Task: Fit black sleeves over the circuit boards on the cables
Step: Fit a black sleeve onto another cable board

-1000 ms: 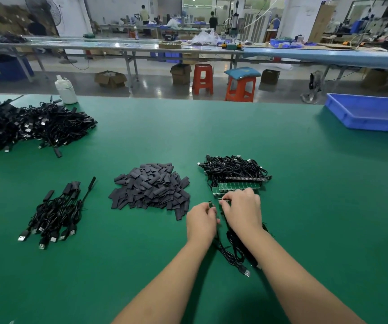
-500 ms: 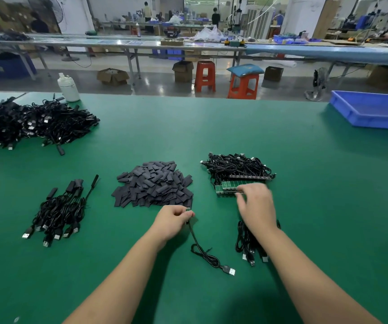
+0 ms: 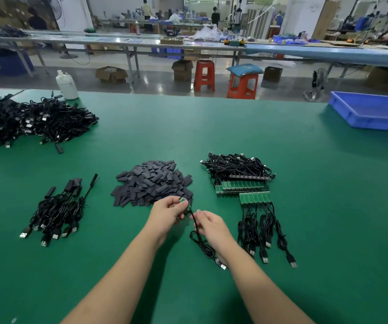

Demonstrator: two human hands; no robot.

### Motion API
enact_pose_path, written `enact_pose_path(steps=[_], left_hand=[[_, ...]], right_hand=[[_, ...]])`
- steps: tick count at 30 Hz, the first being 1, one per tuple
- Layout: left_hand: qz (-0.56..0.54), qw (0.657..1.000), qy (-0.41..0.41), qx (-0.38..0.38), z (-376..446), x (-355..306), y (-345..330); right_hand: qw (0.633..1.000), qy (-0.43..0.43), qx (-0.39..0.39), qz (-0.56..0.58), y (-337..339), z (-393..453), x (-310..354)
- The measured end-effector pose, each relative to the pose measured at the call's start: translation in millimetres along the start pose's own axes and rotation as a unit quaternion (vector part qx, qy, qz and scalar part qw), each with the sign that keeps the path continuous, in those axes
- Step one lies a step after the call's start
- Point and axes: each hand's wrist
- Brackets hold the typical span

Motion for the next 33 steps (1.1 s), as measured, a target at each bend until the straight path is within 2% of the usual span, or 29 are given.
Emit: enact_pose_path(steps=[3, 7, 13, 18, 22, 24, 26, 29, 33], left_hand=[[-0.038, 0.999, 0.014, 0.005, 2, 0, 1], [-0.048, 0.998, 0.020, 0.027, 3, 1, -3], [-0.039, 0.999, 0.024, 0.017, 3, 2, -7], [0.048, 0.999, -0.002, 0.006, 6, 5, -9], [0.115, 0.993, -0.019, 0.004, 10, 9, -10], [0.137, 0.990, -0.030, -0.022, 11, 12, -9], [0.254, 0.962, -0.058, -0.075, 14, 18, -5], [0.463, 0.873, -0.087, -0.129, 13, 30, 1], [0.531, 0.831, -0.122, -0.113, 12, 43, 7]], right_hand=[[0.995, -0.016, 0.044, 0.083, -2, -2, 5], [0.990, -0.052, 0.076, 0.104, -3, -5, 2], [0.999, 0.030, 0.010, 0.023, -1, -6, -9], [0.998, 0.028, 0.014, 0.059, 5, -5, -6], [0.999, 0.036, -0.003, 0.031, 5, -2, -8], [0.998, 0.026, -0.009, 0.052, 5, -1, -7], [0.996, 0.016, -0.009, 0.092, 4, 0, -5], [0.995, 0.014, -0.009, 0.097, 3, 3, -5], [0.998, 0.012, -0.001, 0.060, 3, 3, -11]])
Point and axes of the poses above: each hand's wrist, its own z-axis towards the middle knuckle, its own y-axis out of the back of the hand, x = y × z, and after that the axes turned 1 degree about x, right-handed
